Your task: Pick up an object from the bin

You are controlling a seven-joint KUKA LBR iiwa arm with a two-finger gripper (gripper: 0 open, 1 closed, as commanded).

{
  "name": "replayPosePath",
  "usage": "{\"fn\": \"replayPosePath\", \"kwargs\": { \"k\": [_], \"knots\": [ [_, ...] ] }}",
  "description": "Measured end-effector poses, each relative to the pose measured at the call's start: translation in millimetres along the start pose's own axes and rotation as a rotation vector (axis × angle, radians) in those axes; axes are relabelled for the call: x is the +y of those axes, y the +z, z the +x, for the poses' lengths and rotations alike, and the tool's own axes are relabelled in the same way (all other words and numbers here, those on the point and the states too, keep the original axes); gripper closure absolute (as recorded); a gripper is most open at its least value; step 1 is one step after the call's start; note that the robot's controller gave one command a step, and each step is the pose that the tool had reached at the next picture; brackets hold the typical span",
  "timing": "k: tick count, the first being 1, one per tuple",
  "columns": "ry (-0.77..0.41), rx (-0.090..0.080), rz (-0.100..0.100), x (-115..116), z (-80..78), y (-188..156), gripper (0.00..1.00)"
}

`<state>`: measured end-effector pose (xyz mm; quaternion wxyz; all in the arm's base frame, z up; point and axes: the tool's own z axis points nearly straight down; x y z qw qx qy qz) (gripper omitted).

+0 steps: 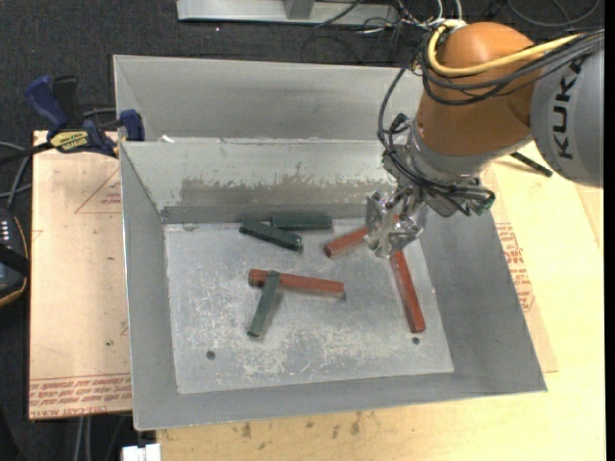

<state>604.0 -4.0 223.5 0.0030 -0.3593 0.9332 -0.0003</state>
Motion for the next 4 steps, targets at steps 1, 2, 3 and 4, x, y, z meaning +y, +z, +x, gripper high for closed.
{"fn": "replayPosePath", "kwargs": {
  "k": [1,2,3,4],
  "knots": [
    [0.000,0.002,-0.002,0.4,0.4,0.9,0.00],
    [0.000,0.002,-0.002,0.4,0.4,0.9,0.00],
    [0.001,-0.002,0.003,-1.8,-4.9,6.2,0.00],
    [-0.128,0.006,-0.007,2.6,-23.0,43.0,0.00]
  ]
}}
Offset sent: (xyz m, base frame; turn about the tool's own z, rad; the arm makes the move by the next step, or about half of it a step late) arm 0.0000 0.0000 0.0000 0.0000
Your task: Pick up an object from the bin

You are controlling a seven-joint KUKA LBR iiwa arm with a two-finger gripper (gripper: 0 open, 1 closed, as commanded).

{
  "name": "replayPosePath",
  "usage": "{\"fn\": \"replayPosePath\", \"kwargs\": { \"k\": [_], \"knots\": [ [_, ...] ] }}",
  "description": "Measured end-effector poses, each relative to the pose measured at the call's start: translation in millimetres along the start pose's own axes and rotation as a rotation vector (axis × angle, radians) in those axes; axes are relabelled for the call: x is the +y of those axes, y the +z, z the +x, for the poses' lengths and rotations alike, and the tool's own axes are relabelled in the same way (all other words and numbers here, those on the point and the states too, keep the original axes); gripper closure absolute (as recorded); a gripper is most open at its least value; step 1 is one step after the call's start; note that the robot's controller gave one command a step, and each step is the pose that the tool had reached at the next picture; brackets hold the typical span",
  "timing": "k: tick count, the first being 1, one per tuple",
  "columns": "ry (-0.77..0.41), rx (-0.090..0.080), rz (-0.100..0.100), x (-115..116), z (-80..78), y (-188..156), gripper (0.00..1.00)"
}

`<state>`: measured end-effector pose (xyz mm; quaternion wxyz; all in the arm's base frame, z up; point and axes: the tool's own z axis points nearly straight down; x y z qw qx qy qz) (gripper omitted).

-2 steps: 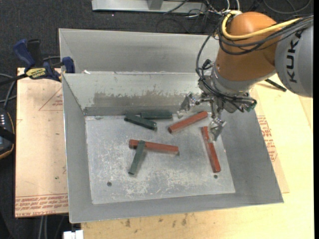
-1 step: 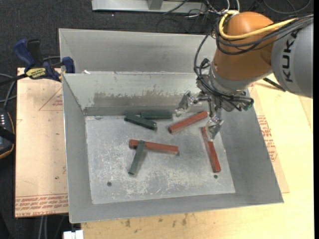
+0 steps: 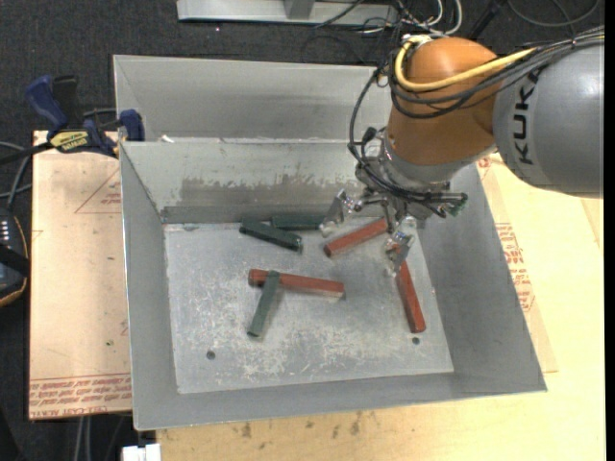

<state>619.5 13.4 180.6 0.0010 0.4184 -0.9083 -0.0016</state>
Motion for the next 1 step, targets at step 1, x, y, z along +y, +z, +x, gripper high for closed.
{"fn": "replayPosePath", "kwargs": {
  "k": [1],
  "knots": [
    [-0.014,-0.009,0.010,7.4,-11.4,37.7,0.00]
  ]
}}
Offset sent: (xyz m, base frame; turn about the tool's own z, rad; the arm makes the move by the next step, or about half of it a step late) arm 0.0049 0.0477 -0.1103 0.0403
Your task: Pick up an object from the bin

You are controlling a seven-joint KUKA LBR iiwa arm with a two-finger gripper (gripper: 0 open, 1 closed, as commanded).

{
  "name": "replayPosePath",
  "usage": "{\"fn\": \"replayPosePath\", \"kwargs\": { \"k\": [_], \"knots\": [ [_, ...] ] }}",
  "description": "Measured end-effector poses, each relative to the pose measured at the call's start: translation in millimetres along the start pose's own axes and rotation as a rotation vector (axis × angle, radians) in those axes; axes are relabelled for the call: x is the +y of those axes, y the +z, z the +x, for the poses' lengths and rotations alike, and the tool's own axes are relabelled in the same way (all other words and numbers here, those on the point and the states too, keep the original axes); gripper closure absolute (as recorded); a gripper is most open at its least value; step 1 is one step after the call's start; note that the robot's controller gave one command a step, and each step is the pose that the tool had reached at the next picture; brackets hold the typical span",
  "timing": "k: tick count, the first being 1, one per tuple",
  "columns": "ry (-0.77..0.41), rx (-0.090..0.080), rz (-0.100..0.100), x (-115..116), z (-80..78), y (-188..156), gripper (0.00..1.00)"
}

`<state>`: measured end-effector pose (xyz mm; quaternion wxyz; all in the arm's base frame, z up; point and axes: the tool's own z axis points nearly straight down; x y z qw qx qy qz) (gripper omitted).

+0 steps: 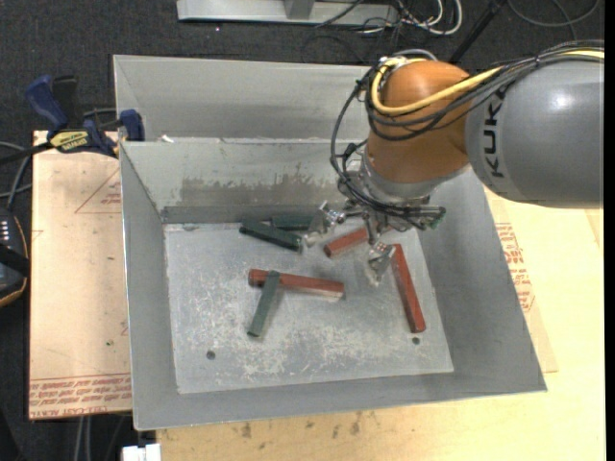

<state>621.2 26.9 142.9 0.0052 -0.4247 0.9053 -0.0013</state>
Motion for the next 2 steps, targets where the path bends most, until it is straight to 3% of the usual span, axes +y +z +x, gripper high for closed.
{"fn": "replayPosePath", "kwargs": {
  "k": [1,2],
  "knots": [
    [0.055,-0.010,0.004,16.6,-34.3,63.4,1.00],
    [0.056,-0.010,0.004,16.6,-34.3,63.3,1.00]
  ]
}}
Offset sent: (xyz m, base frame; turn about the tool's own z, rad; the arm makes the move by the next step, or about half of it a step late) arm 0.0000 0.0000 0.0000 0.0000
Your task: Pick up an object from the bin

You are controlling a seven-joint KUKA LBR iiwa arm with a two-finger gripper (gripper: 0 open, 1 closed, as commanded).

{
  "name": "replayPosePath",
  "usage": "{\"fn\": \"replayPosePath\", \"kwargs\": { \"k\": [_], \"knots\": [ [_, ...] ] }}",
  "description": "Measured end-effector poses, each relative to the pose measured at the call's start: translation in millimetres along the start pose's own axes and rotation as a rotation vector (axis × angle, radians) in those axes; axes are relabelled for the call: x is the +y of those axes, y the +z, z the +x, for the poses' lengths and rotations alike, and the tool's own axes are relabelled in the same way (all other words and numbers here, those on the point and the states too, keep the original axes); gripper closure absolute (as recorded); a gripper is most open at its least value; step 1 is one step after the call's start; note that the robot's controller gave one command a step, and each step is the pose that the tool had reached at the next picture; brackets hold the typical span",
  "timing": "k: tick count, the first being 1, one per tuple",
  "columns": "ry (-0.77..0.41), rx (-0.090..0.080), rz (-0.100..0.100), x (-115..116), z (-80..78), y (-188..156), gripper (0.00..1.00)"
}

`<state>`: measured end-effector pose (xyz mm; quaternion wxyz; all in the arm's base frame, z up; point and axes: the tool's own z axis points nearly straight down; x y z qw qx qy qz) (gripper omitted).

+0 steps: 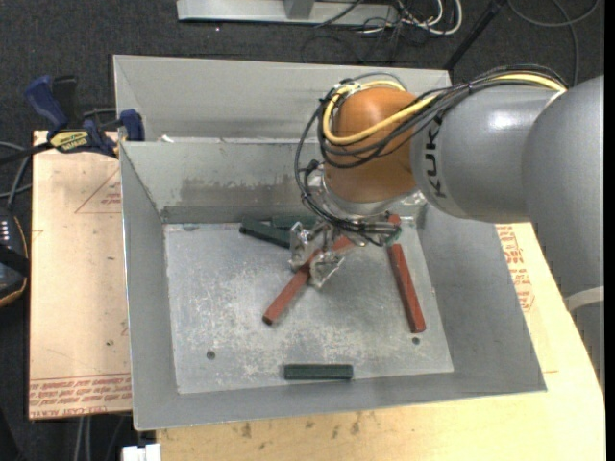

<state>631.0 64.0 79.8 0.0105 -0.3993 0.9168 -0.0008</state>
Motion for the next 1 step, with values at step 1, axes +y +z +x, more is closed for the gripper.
{"fn": "replayPosePath", "kwargs": {
  "k": [1],
  "knots": [
    [0.000,0.008,-0.002,-16.1,-6.9,-173.3,1.00]
  ]
}}
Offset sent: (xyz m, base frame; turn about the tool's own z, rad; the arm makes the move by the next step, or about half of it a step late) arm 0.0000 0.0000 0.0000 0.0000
